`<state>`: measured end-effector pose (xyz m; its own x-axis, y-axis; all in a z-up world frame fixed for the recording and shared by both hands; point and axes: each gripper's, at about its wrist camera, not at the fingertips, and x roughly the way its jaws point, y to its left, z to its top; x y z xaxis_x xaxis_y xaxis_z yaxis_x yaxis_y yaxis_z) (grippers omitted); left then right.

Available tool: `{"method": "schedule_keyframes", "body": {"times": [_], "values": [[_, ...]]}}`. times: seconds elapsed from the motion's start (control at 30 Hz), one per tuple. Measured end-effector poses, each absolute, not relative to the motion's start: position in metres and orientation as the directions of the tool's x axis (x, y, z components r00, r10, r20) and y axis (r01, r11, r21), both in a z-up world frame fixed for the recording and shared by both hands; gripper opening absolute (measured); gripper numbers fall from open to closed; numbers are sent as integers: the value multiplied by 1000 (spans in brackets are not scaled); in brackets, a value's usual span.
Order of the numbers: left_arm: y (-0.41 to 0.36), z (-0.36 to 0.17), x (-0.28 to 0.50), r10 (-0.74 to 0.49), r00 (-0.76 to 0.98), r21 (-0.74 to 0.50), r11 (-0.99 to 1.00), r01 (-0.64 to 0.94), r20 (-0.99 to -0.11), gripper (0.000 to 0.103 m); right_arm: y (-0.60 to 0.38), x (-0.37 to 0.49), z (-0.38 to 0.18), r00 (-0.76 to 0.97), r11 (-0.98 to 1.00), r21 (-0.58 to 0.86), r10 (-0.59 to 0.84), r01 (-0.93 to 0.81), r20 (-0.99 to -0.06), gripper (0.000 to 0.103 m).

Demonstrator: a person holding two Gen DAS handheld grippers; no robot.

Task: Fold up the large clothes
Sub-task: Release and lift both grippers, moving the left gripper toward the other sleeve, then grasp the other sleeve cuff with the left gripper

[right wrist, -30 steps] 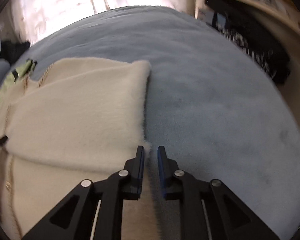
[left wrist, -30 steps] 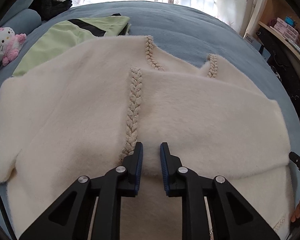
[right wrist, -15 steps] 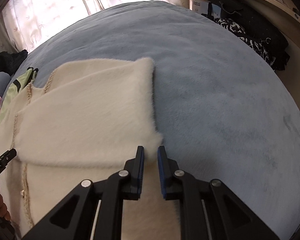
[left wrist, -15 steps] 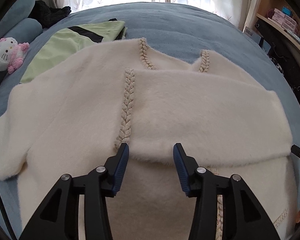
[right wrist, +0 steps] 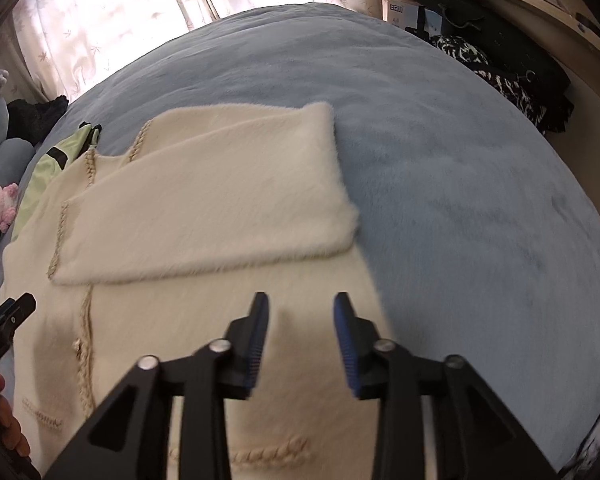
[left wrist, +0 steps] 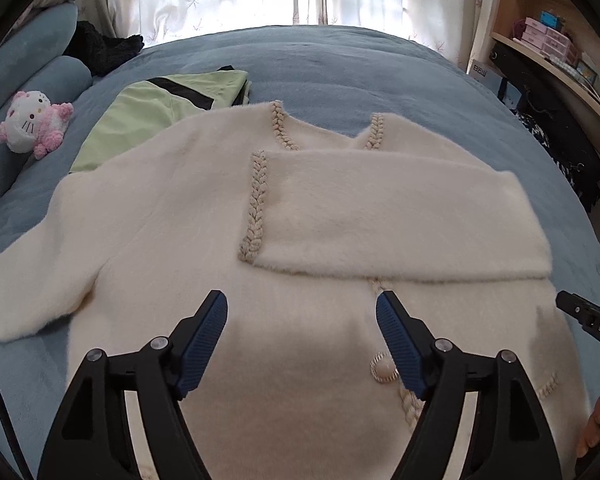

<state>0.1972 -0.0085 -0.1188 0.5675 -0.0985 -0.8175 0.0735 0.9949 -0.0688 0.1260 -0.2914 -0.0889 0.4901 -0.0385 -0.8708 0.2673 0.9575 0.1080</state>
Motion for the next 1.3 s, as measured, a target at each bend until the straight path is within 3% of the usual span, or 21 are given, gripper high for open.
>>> {"method": "schedule_keyframes", "body": {"times": [0.33, 0.6, 1.0, 1.13, 1.3], "values": [[2, -103, 134, -113, 549, -80, 993, 84, -828, 75, -264, 74, -89, 466, 944, 163, 12, 286, -885, 41], [42, -85, 74, -109, 567, -94, 994, 56, -817, 75, -216, 36, -72, 480, 965, 185, 76, 185, -874, 41], [151, -51, 37, -52, 637, -132, 988, -77, -769, 76, -102, 33, -14, 587, 993, 117, 113, -32, -802, 43], [190, -56, 36, -37, 634, -150, 980, -127, -773, 76, -64, 41, -11, 594, 992, 96, 129, -87, -794, 49], [245, -75, 38, -24, 623, -193, 959, -206, -782, 76, -19, 59, -18, 575, 987, 88, 150, -135, -804, 49]]}}
